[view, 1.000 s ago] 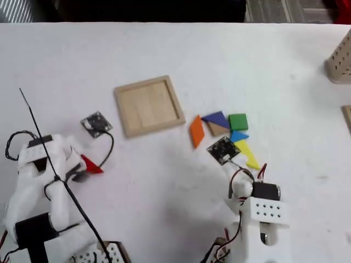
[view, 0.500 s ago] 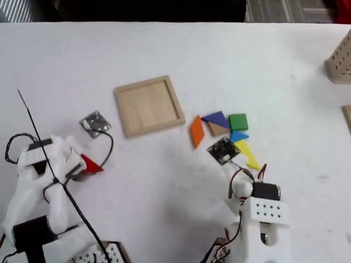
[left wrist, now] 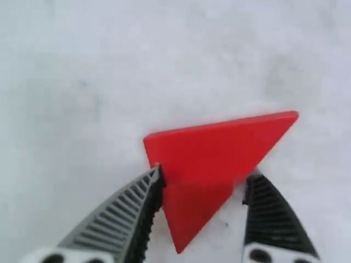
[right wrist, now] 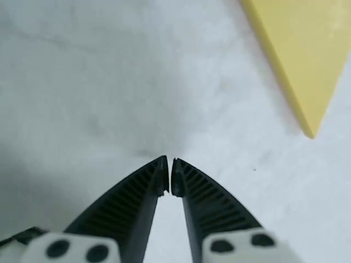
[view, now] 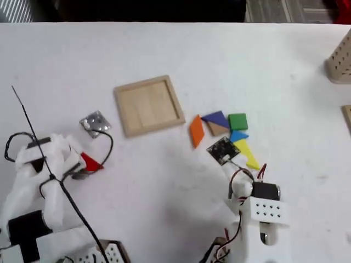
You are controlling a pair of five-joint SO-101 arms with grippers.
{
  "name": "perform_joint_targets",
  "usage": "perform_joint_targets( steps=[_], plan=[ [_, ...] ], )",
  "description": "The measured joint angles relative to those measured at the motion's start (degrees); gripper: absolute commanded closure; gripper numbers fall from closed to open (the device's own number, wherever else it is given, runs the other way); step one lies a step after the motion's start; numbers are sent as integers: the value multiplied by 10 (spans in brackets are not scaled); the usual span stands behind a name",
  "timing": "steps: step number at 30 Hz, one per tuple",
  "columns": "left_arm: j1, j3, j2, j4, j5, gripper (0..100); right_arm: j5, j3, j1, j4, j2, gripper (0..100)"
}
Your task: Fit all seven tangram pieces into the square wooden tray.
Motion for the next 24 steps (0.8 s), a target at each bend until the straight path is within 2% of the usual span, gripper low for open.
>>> perform_joint_targets(
  steps=[5, 9, 12, 17, 24],
  plan=[
    [-3, -113, 25, 138, 136, 771, 1, 0, 0, 0, 0, 978],
    [5, -131, 31, 244, 165, 771, 1, 0, 0, 0, 0, 978],
    [25, -121, 31, 243, 173, 771, 1, 0, 0, 0, 0, 978],
    [26, -101, 25, 189, 226, 771, 1, 0, 0, 0, 0, 978],
    [27, -118, 30, 175, 293, 771, 1, 0, 0, 0, 0, 978]
  ],
)
